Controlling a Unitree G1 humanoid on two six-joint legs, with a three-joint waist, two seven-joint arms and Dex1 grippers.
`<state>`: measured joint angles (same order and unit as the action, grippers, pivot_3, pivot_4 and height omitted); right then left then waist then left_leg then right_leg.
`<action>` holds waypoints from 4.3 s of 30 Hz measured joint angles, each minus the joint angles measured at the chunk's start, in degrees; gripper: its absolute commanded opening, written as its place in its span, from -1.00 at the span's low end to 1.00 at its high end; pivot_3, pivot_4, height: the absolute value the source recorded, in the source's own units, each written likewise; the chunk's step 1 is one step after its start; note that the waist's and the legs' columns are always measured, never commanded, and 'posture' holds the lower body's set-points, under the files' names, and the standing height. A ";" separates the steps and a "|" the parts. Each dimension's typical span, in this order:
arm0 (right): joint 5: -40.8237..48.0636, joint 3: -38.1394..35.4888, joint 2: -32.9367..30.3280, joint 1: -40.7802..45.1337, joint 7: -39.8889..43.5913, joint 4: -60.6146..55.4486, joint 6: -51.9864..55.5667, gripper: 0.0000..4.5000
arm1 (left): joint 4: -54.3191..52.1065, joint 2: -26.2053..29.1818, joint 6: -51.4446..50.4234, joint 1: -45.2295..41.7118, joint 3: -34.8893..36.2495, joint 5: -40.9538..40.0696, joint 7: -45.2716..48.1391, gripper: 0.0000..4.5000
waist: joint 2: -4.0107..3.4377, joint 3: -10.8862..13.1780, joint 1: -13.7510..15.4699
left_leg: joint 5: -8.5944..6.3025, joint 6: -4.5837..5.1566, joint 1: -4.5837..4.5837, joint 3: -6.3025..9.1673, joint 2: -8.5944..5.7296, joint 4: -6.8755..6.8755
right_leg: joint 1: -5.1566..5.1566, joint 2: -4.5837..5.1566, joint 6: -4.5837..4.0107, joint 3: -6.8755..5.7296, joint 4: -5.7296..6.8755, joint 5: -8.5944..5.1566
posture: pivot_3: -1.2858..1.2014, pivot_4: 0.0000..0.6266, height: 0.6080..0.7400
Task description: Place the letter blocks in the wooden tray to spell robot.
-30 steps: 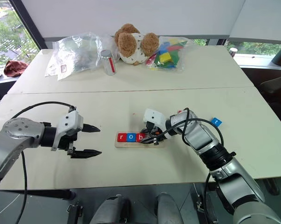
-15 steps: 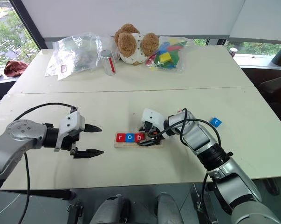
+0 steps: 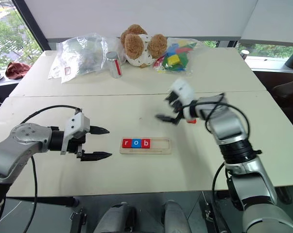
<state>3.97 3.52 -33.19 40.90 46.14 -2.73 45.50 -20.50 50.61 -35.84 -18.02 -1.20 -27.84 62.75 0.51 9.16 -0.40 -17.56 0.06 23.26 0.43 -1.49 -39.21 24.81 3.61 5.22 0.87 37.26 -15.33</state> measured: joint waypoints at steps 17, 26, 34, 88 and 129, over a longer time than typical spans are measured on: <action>-3.01 -14.56 21.14 -12.86 -36.12 -4.09 11.45 0.98 | 5.38 -3.25 0.50 -7.54 -2.58 1.01 0.29 1.00 | -0.02 -0.02 -0.53 | 0.05 -0.03 -0.14 -0.18 -0.01 0.02 | 0.18 -0.11 0.00 0.16 0.71 0.00 | 0.03 -0.52 1.00; -2.89 -12.86 23.46 -12.54 -40.34 -0.18 8.60 -0.01 | 5.24 -3.91 1.34 -7.02 -2.64 2.28 -0.67 1.00 | -0.02 -0.02 -0.78 | 0.01 0.05 -0.35 -0.19 0.00 0.03 | 0.02 -0.13 0.00 0.18 0.71 0.00 | 0.03 -0.52 1.00; -2.68 -11.89 23.94 -12.51 -42.52 -0.60 9.52 -0.48 | 5.13 -4.59 1.52 -6.90 -2.73 2.92 -0.77 1.00 | -0.02 -0.02 -0.60 | -0.05 0.14 -0.78 -0.17 0.00 0.06 | -0.36 -0.12 -0.01 0.17 0.60 -0.01 | 0.03 -0.52 1.00; 5.90 -4.28 -17.06 -25.41 24.91 17.82 -40.67 0.74 | 4.24 1.17 6.12 -6.98 -6.33 3.61 10.55 1.00 | 0.01 0.09 -0.19 | -0.30 0.56 -0.88 -0.27 0.08 0.06 | -0.81 -0.09 0.07 0.19 -0.08 -0.05 | 0.03 -0.52 1.00; -2.06 21.26 -6.36 -1.05 29.92 7.34 -20.85 -0.52 | 9.06 0.00 9.87 -4.94 -6.95 8.51 7.72 1.00 | -0.04 0.11 0.58 | -0.18 0.33 -0.24 -0.15 -0.02 -0.02 | -0.20 -0.01 0.05 0.03 -0.06 -0.04 | 0.03 -0.52 1.00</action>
<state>1.91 24.78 -39.56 39.85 76.06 4.61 24.65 -11.44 50.60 -25.97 -22.97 -8.15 -19.33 70.46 0.46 9.27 0.17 -17.74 0.38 23.02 0.28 -1.51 -39.23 24.62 3.61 5.27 0.90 37.20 -15.36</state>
